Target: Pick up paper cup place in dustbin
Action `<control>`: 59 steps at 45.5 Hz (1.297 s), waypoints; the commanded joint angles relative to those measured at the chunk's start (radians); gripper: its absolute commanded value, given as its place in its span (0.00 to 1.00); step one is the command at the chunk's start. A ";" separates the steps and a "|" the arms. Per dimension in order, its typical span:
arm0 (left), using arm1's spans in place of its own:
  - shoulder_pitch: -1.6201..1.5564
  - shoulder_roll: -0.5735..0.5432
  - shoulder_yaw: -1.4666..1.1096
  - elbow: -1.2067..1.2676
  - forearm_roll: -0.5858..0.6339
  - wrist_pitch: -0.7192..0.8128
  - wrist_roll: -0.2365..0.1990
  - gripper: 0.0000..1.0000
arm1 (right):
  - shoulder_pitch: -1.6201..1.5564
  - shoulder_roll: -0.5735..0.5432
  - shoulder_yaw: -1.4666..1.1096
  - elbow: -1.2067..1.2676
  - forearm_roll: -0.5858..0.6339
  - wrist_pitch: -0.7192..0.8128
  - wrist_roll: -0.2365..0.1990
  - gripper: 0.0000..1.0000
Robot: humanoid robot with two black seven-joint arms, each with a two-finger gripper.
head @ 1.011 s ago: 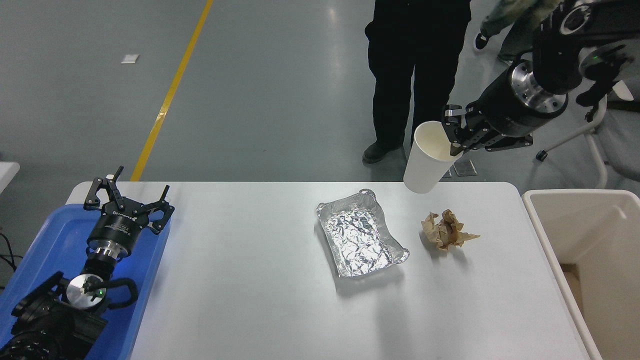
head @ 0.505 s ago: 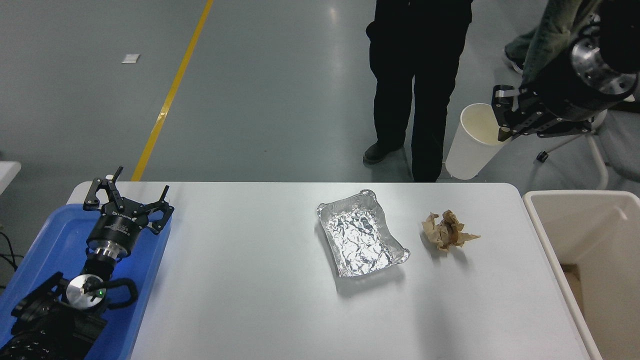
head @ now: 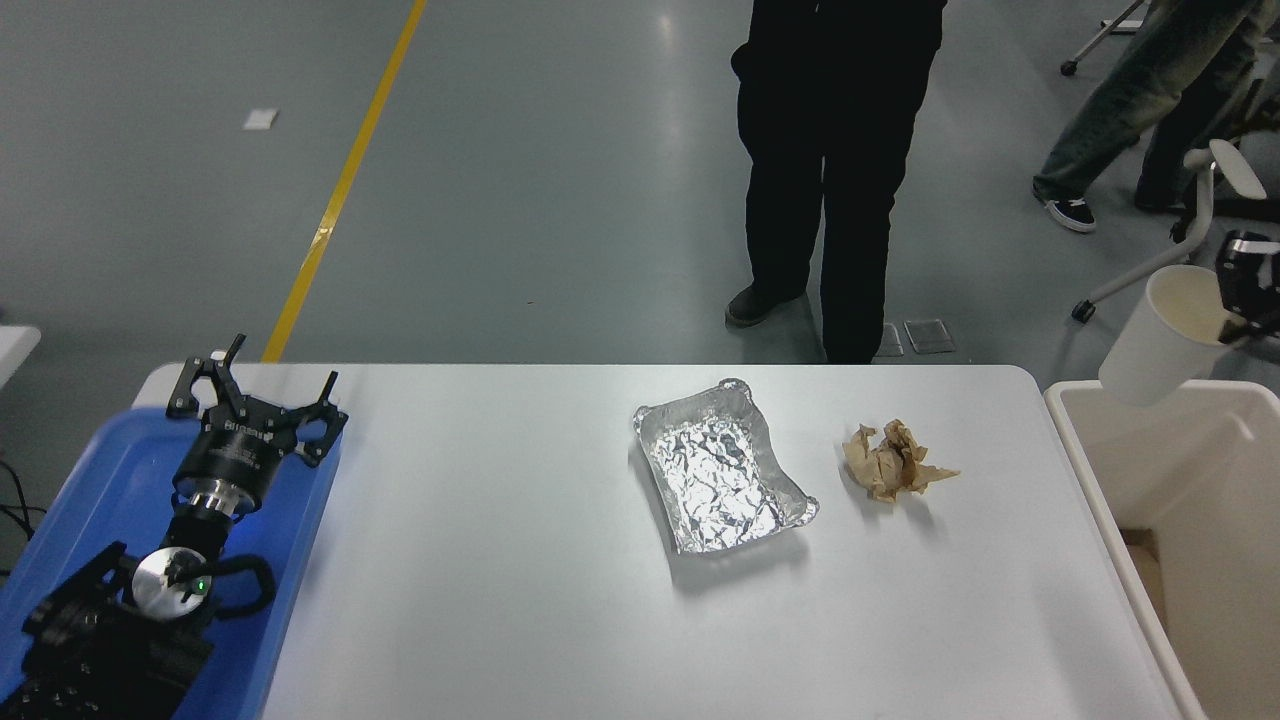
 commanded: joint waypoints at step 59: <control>0.000 0.000 0.000 0.000 -0.001 0.000 0.000 0.99 | -1.479 0.312 0.679 -1.058 -0.023 -0.569 0.208 0.00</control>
